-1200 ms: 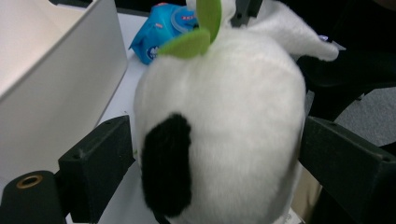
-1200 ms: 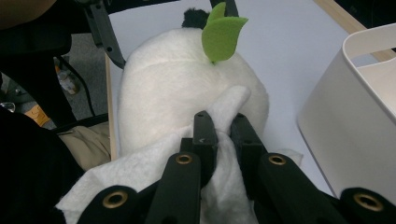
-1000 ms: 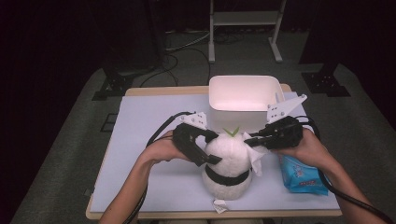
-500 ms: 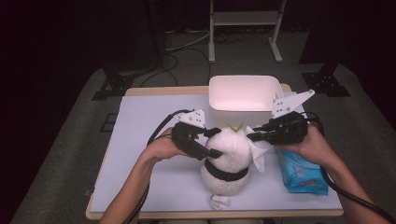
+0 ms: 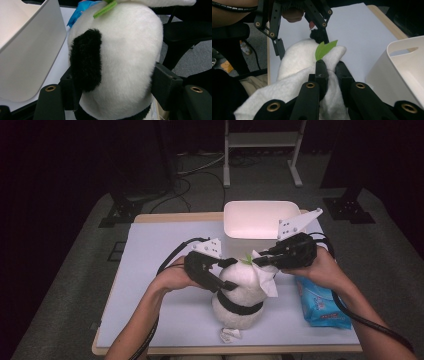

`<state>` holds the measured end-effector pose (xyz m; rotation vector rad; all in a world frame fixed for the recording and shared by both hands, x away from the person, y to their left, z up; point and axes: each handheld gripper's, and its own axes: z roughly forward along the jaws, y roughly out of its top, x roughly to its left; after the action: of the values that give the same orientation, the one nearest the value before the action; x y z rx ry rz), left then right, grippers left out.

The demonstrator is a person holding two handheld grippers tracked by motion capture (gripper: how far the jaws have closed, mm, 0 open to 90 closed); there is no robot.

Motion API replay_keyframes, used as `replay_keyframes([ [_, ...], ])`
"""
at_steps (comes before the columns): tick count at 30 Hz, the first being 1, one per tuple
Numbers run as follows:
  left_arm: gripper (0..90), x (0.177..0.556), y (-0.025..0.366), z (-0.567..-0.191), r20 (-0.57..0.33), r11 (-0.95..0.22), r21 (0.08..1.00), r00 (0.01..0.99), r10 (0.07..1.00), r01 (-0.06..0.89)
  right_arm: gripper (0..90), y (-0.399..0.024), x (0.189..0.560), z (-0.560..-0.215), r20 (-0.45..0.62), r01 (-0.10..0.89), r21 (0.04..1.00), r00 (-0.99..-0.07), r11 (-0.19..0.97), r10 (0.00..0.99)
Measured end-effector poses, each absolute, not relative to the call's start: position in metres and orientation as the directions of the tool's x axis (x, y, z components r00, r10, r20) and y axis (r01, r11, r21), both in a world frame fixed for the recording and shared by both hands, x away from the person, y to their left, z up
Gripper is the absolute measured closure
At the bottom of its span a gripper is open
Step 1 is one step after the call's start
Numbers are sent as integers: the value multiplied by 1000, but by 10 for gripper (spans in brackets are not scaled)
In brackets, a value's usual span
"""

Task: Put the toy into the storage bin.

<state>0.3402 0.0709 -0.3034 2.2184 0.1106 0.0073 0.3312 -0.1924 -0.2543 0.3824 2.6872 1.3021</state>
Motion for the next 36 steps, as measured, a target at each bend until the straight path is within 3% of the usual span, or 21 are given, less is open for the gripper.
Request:
replay_keyframes([
  [23, 342, 344, 80, -303, -45, -592, 801, 994, 97, 94, 819, -220, 329, -274, 30, 238, 774, -940, 587, 340],
  [36, 345, 343, 71, -293, -21, -610, 789, 996, 82, 67, 820, -207, 328, -257, -5, 187, 789, -951, 585, 311],
])
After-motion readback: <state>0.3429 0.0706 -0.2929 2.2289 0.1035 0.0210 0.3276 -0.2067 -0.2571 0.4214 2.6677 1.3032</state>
